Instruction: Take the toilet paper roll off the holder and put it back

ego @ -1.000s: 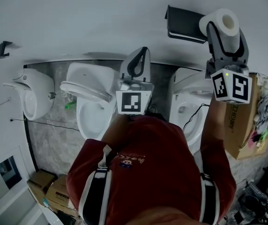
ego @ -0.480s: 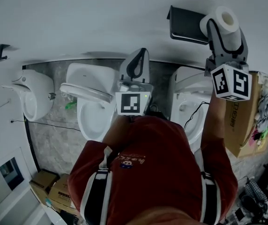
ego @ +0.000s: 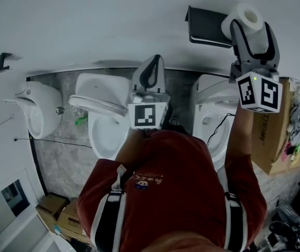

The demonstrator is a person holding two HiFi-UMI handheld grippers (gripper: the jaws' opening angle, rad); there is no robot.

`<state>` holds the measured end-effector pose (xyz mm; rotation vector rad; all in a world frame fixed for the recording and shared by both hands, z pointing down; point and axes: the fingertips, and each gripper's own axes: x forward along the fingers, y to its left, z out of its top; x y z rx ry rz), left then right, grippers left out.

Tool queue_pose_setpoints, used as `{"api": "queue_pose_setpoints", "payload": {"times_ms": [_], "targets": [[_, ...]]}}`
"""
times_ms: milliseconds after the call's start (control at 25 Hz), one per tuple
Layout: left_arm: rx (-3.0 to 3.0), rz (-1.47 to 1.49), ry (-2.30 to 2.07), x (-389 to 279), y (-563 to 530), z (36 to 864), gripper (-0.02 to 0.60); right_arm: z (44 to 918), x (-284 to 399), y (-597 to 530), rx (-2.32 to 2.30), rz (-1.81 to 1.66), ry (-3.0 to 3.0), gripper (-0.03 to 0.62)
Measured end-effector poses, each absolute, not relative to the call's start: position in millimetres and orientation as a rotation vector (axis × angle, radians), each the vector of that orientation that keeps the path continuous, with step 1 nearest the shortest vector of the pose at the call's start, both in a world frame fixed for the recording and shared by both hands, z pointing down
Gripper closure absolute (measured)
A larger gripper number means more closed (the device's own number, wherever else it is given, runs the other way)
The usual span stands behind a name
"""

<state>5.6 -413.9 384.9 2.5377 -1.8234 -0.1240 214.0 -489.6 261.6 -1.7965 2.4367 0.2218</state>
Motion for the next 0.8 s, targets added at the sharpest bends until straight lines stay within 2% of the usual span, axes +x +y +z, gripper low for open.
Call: {"api": "queue_pose_setpoints", "payload": {"times_ms": [800], "targets": [[2.606, -0.091, -1.908, 23.5, -350.2, 352.9, 0.568, 281.7, 256.6, -388.0, -1.797, 0.156, 2.364, 0.229]]}}
